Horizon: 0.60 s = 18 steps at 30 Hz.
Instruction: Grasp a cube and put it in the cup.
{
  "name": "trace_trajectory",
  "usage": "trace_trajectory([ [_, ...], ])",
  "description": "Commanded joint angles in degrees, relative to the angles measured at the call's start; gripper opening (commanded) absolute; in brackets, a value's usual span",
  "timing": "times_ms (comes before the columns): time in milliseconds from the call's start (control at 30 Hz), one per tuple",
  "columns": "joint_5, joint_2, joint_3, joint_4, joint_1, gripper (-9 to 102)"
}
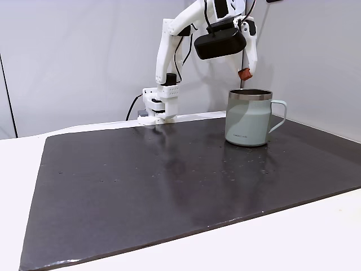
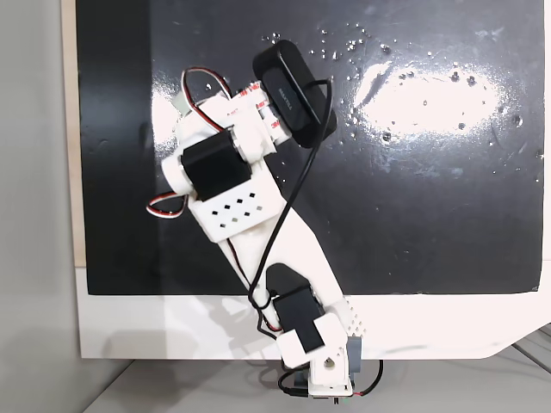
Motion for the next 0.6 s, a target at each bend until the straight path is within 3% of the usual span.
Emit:
trace_trajectory([
  [0,0.6,1.5,-0.6,0.5,0.0,23],
  [567,1.8,6.7,6.4,0.5,-1.6,22],
])
